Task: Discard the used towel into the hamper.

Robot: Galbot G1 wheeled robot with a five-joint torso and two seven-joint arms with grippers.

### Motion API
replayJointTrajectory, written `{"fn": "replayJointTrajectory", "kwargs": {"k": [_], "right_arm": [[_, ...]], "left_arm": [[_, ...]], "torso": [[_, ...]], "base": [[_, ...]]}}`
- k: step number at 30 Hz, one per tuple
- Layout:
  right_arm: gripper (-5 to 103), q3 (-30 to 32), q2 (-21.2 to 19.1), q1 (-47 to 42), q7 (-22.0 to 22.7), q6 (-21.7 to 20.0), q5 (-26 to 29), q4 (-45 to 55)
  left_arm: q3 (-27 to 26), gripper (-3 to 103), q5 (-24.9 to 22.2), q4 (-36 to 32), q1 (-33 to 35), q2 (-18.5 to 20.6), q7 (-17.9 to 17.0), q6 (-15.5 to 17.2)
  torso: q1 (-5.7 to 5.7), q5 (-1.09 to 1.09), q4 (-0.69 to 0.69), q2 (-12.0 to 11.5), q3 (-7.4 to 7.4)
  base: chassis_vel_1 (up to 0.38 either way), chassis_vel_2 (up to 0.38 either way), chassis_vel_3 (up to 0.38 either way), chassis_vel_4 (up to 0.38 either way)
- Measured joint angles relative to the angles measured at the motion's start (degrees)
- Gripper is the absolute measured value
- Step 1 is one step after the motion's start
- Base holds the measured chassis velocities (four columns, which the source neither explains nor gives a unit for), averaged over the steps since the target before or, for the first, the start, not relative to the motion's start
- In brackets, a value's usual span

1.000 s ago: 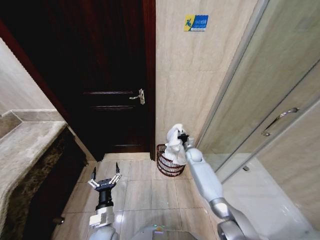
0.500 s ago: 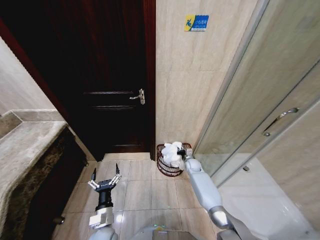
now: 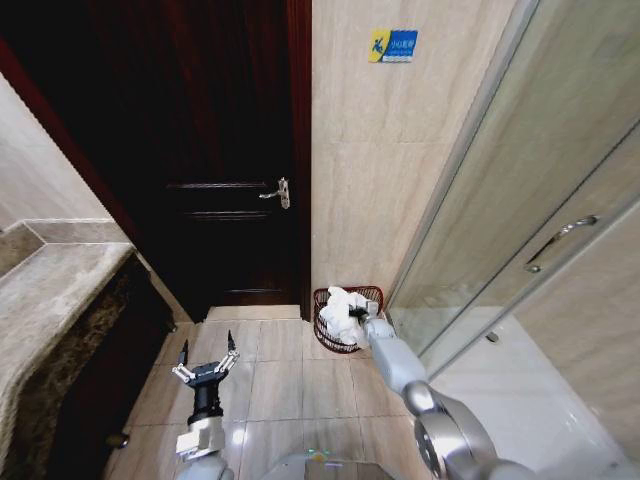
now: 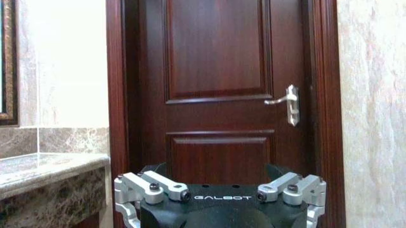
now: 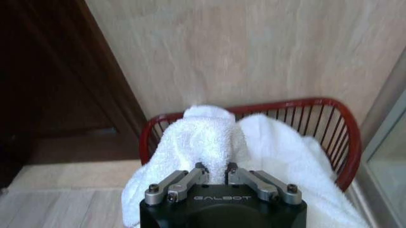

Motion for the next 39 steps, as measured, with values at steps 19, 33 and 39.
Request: {"fn": "replayJointTrajectory", "kwargs": {"k": [19,33,39], "right_arm": [[61,2.25,-6.80,-8.31,9.51,-12.11,1.02,35.61],[100,1.75,-6.87,-12.52,12.32,-7.68,-0.94,44.26],[100,2.96,-12.25,-25.80,11.76,-11.54,1.67,64.30]], "left_arm": [[0.86,100,-2.85,-1.70,-1.97,0.31,0.71,3.20],[-0.76,100,-5.44,-1.40,-1.37,1.08,0.67,0.81],[0.11,100,-5.45,-2.26,-1.95,0.79,0.90,1.63]], "torso": [[-0.01,0.01,-0.01,0.00,-0.01],[-0.01,0.01,0.00,0.00,0.00],[0.00,0.04,-0.02,0.00,0.00]], "base": [[0.000,0.000,0.000,0.000],[0.000,0.000,0.000,0.000],[0.000,0.000,0.000,0.000]]}}
